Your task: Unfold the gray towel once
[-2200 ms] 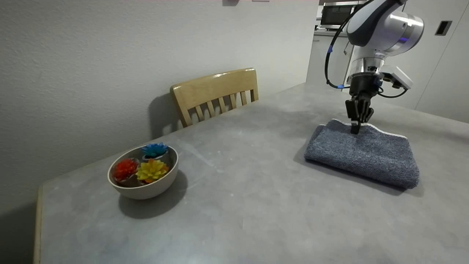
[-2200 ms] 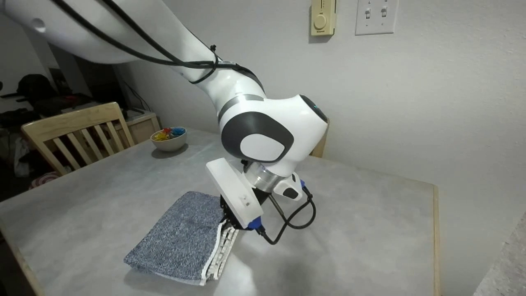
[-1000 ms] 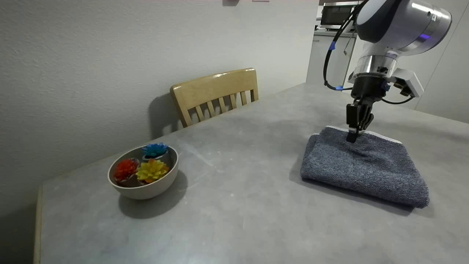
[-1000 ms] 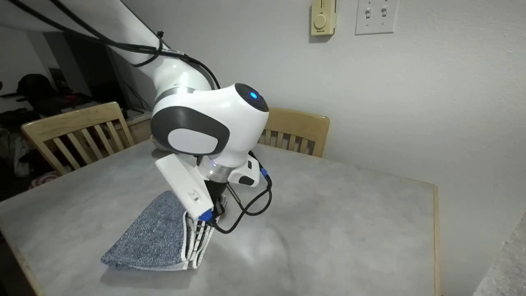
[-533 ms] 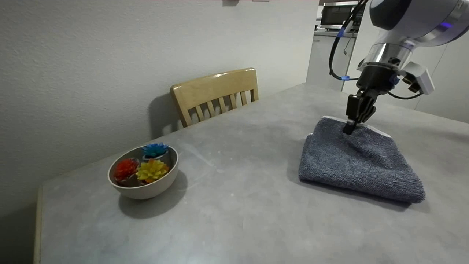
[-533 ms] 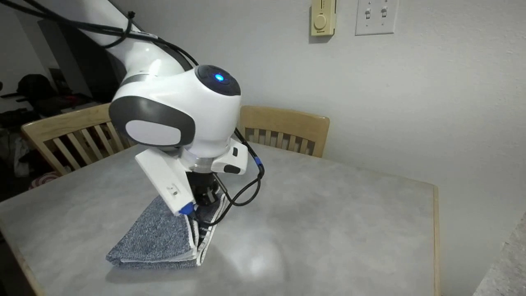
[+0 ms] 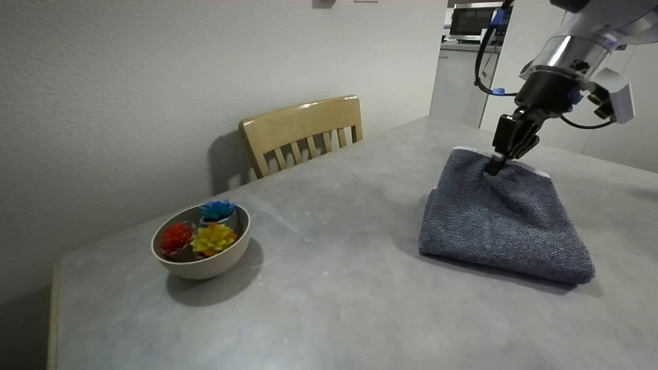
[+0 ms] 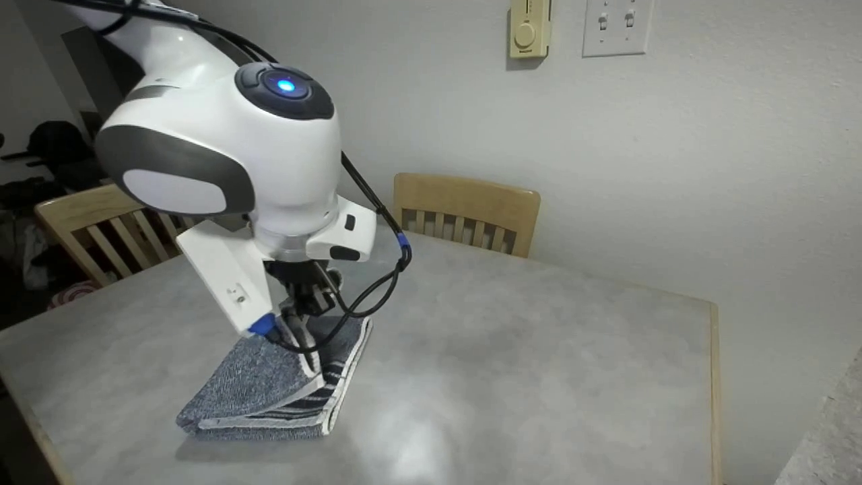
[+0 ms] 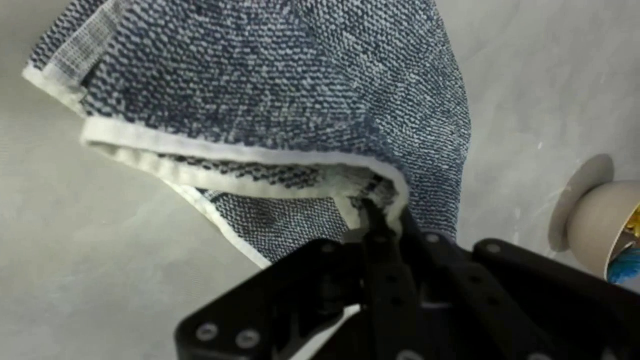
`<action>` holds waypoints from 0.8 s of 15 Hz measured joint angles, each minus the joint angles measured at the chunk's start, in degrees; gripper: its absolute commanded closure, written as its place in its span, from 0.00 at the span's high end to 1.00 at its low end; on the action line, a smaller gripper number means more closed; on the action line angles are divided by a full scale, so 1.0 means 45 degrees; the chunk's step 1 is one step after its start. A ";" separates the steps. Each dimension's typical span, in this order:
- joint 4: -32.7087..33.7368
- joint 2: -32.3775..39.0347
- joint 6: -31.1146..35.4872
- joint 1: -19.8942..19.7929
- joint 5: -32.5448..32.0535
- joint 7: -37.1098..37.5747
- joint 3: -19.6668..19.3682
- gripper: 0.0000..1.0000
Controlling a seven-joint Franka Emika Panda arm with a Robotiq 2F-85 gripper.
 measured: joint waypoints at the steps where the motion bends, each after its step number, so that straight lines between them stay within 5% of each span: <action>1: -0.0176 -0.0169 0.0129 0.0185 0.0110 0.0000 -0.0023 0.01; 12: -0.1467 -0.0892 0.1880 0.2400 0.2026 -0.0776 0.0111 0.01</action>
